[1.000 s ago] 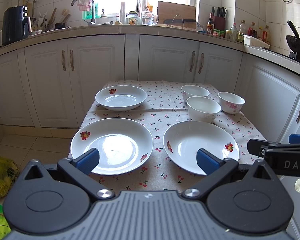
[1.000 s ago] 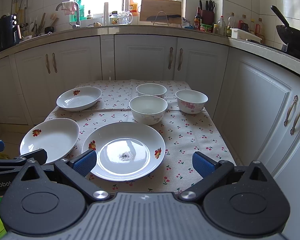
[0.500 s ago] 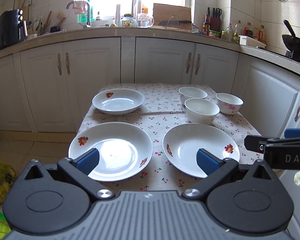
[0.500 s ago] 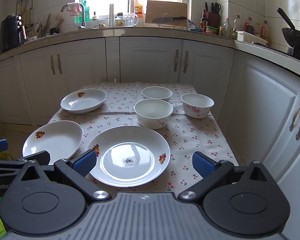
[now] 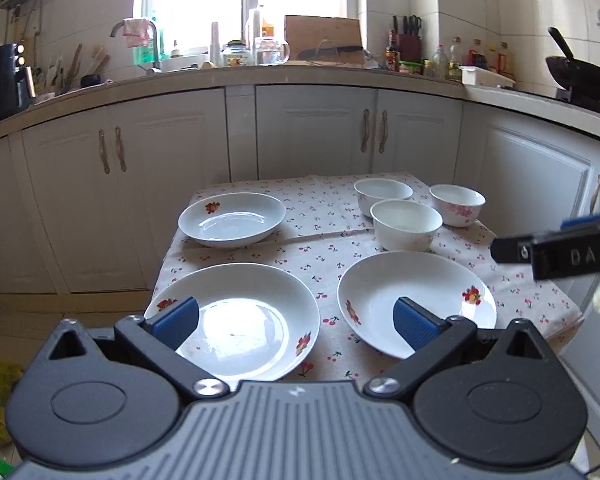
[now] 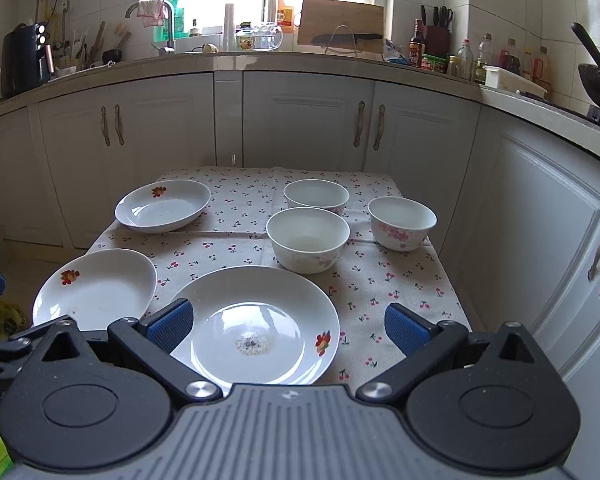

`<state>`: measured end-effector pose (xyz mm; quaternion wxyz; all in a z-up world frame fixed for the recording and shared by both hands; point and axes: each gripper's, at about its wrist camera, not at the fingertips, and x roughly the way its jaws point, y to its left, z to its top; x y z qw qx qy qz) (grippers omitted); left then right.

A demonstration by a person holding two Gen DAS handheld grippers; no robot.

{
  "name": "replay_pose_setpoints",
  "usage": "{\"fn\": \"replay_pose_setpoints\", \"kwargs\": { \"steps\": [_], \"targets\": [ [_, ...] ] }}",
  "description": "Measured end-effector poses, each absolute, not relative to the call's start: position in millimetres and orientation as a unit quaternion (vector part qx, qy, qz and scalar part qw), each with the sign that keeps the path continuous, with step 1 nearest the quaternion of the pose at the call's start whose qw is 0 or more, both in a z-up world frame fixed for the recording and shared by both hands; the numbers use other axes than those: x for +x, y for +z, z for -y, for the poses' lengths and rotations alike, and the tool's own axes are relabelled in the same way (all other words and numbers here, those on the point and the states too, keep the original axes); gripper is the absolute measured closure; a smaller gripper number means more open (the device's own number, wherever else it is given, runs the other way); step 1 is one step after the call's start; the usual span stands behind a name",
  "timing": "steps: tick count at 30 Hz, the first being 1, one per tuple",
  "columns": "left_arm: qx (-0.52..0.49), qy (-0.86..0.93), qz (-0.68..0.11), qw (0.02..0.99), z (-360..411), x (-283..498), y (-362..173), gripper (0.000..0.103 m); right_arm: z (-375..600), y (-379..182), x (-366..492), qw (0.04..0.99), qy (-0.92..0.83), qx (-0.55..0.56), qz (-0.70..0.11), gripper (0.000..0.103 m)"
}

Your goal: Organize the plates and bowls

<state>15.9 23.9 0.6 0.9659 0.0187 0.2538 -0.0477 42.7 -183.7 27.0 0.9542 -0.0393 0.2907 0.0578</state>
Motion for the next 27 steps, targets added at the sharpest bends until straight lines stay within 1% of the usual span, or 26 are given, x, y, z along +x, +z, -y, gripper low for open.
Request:
{"fn": "replay_pose_setpoints", "kwargs": {
  "steps": [8, 15, 21, 24, 27],
  "targets": [
    [-0.02, -0.056, -0.285, 0.957, -53.2, 29.3, -10.7, 0.001, 172.3, 24.6, 61.1, 0.952, 0.076, -0.058, -0.291, 0.0],
    [-0.028, -0.057, -0.269, 0.961, -71.0, 34.5, -22.1, 0.001, 154.7, 21.6, 79.4, 0.948, 0.106, -0.075, -0.29, 0.0],
    [-0.026, -0.052, -0.253, 0.966, -97.5, 36.7, -35.1, 0.001, 141.9, 22.6, 96.7, 0.942, 0.177, -0.055, -0.282, 0.0],
    [-0.021, -0.052, -0.255, 0.965, -109.7, 37.8, -41.2, 0.001, 132.2, 22.2, 103.4, 0.94, 0.207, -0.045, -0.269, 0.0],
    [-0.023, -0.041, -0.262, 0.964, -121.6, 41.3, -48.5, 0.001, 119.0, 19.0, 114.9, 0.935, 0.217, -0.045, -0.278, 0.0]
  ]
}}
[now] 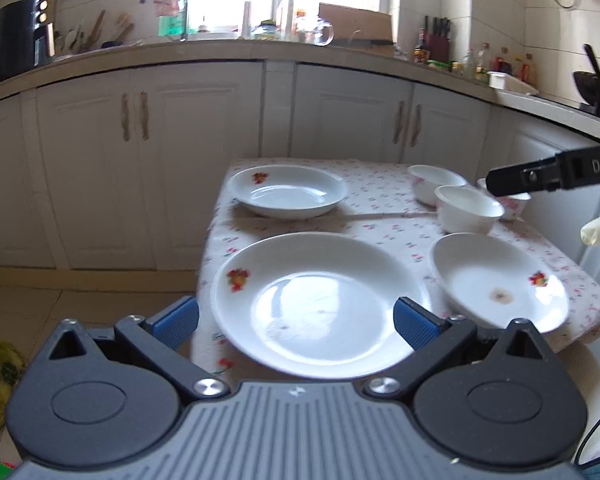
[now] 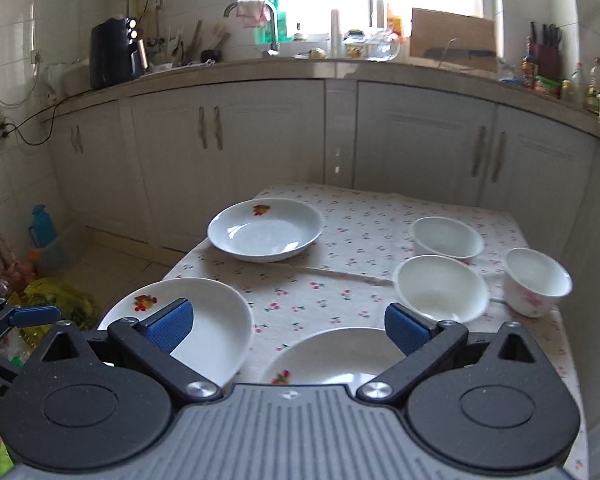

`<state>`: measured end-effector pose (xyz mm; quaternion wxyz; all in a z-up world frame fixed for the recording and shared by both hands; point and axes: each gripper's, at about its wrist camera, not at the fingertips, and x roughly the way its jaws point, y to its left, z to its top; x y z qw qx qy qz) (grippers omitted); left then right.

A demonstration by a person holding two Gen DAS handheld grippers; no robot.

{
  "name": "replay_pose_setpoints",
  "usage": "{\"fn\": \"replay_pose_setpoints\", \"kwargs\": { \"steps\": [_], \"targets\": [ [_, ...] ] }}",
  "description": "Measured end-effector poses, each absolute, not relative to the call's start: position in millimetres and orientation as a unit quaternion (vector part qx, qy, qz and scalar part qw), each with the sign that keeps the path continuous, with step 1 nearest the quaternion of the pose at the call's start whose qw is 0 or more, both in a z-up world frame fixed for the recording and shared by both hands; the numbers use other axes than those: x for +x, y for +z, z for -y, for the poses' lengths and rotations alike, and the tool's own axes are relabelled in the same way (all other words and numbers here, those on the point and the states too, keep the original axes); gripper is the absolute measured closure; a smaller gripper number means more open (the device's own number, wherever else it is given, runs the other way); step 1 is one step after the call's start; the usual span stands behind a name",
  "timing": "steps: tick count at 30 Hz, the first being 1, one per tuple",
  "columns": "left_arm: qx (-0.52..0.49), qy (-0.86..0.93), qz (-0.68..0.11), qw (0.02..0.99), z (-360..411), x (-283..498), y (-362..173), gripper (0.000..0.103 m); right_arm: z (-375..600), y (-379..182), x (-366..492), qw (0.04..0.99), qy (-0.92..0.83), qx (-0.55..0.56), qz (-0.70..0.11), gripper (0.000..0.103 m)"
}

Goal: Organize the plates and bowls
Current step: 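Grasp a white flower plate rim with the left tool while the right tool grasps another plate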

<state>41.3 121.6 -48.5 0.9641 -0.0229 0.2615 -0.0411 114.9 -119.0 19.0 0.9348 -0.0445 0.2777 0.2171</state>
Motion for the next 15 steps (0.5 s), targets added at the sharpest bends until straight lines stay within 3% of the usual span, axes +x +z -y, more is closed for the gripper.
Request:
{"fn": "replay_pose_setpoints", "kwargs": {
  "steps": [15],
  "targets": [
    [0.013, -0.141, -0.31, 0.94, -145.0, 50.1, -79.7, 0.001, 63.1, -20.8, 167.7, 0.892, 0.263, -0.07, -0.36, 0.0]
  ]
}}
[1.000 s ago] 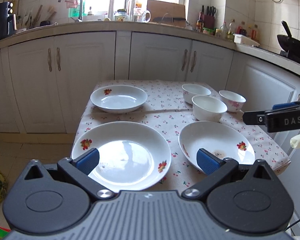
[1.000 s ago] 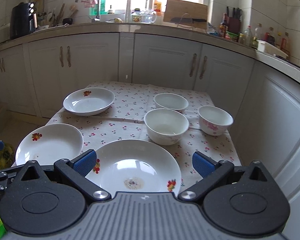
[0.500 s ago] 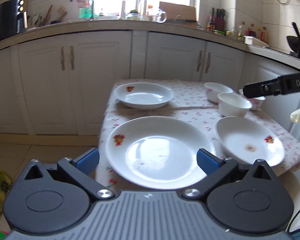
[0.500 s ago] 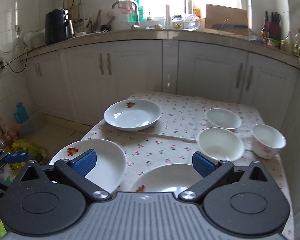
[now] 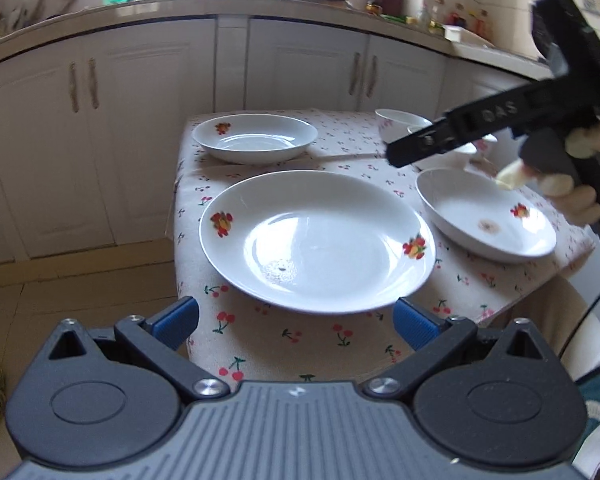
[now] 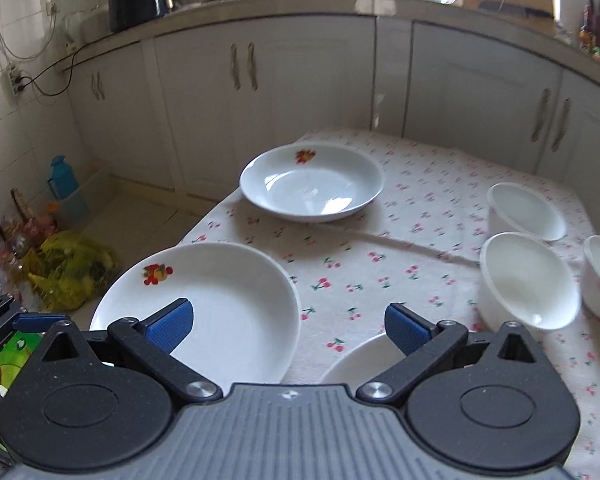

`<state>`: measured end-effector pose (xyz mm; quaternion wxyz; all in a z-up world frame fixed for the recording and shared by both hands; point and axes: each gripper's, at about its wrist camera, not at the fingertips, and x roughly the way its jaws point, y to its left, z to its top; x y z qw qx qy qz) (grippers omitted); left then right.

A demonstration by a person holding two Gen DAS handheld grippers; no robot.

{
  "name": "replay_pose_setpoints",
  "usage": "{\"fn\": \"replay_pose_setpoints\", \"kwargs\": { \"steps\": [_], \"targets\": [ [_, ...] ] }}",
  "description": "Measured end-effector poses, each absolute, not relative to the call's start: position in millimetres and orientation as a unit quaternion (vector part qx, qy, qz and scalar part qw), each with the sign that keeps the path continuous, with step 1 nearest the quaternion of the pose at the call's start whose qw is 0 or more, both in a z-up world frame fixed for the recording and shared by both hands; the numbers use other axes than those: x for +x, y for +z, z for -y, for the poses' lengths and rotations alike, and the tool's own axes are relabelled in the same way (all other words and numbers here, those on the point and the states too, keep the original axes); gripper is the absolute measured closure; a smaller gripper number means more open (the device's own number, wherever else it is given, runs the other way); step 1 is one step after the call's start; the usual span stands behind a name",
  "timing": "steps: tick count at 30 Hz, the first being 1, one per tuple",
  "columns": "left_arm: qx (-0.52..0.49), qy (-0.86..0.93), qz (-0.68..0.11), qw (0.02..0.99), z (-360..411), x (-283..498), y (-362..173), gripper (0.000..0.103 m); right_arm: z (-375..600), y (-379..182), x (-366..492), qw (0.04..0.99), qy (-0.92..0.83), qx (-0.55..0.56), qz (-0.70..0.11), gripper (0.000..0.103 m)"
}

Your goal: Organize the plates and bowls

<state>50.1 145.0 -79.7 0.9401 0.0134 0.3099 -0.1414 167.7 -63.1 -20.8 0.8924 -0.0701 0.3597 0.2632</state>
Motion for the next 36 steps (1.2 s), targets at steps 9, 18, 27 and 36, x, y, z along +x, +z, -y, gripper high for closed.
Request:
{"fn": "replay_pose_setpoints", "kwargs": {
  "steps": [9, 18, 27, 36],
  "targets": [
    [0.061, -0.188, -0.328, 0.924, -143.9, 68.6, -90.8, 0.001, 50.0, -42.4, 194.9, 0.869, 0.285, -0.063, -0.4, 0.002],
    [0.068, -0.21, -0.333, 0.917, -144.5, 82.5, -93.8, 0.001, 35.8, -57.5, 223.8, 0.843, 0.311, -0.068, -0.433, 0.028],
    [0.076, -0.23, -0.336, 0.91, -142.0, 85.9, -91.5, 0.001, 33.8, -69.3, 241.9, 0.823, 0.328, -0.05, -0.462, 0.052],
    [0.082, -0.236, -0.346, 0.904, -142.1, 93.4, -88.7, 0.001, 36.5, -69.9, 244.9, 0.815, 0.339, -0.034, -0.468, 0.053]
  ]
}}
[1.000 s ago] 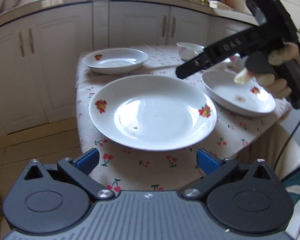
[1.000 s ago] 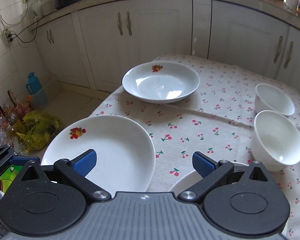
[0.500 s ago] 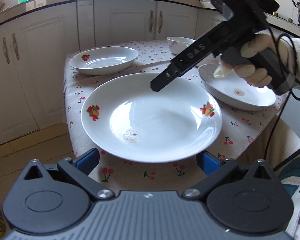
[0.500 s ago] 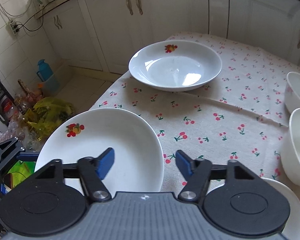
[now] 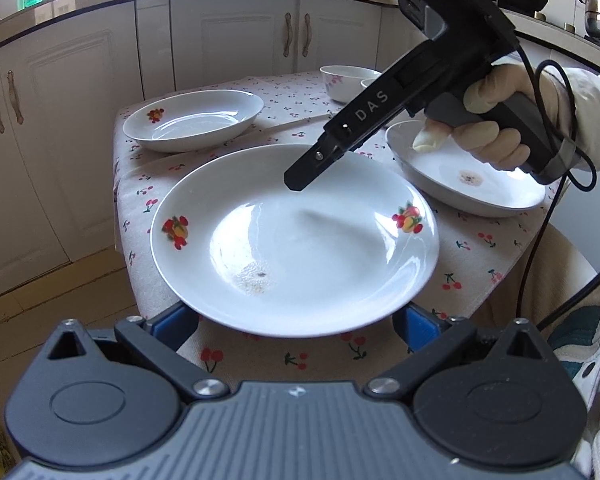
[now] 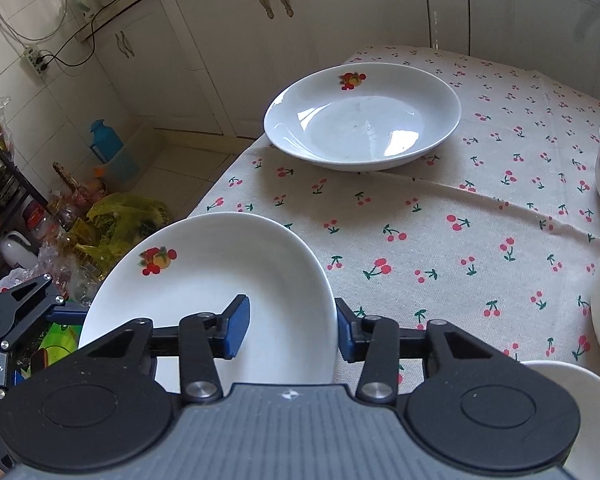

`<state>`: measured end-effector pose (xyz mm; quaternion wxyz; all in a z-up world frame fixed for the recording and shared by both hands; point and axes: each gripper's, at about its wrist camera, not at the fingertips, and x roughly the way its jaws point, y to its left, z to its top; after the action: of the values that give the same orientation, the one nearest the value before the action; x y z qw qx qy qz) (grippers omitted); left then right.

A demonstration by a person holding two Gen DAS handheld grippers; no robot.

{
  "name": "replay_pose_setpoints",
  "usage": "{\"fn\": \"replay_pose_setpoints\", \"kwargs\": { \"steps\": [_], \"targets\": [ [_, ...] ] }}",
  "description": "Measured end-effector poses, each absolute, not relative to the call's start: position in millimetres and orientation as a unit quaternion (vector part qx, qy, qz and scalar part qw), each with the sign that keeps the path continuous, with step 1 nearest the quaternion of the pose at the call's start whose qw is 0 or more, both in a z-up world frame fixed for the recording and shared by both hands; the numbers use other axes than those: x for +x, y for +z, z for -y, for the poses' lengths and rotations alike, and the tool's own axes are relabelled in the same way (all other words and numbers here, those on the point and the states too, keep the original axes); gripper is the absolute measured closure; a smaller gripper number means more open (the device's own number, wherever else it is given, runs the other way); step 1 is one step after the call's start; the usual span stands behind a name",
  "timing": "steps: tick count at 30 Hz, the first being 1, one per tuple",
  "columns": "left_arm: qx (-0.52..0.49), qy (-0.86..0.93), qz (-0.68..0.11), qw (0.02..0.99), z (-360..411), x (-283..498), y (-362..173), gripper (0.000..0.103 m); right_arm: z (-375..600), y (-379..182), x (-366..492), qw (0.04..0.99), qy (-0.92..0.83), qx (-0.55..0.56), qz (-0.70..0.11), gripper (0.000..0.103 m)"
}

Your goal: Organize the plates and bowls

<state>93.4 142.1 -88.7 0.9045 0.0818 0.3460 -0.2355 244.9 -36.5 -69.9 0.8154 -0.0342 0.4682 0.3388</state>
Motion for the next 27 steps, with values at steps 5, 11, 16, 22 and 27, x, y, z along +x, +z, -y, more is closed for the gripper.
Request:
{"fn": "replay_pose_setpoints", "kwargs": {
  "steps": [5, 11, 16, 22, 27],
  "targets": [
    [0.085, -0.237, -0.334, 0.908, -140.0, 103.6, -86.4, 0.001, 41.5, -67.6, 251.2, 0.822, 0.328, -0.031, -0.464, 0.053],
    [0.097, -0.242, -0.321, 0.911, -136.5, 122.5, -89.1, 0.001, 49.8, -66.0, 265.7, 0.835, 0.306, -0.021, -0.457, 0.053],
    [0.105, -0.243, -0.319, 0.91, -135.1, 132.9, -93.9, 0.001, 52.3, -67.5, 274.0, 0.839, 0.297, -0.014, -0.456, 0.053],
    [0.112, -0.249, -0.315, 0.909, -131.4, 137.3, -94.8, 0.001, 54.7, -68.7, 277.1, 0.839, 0.286, -0.016, -0.462, 0.053],
    [0.11, -0.252, -0.315, 0.908, -130.6, 139.0, -94.5, 0.001, 55.1, -69.1, 276.5, 0.841, 0.279, -0.019, -0.463, 0.053]
  ]
}}
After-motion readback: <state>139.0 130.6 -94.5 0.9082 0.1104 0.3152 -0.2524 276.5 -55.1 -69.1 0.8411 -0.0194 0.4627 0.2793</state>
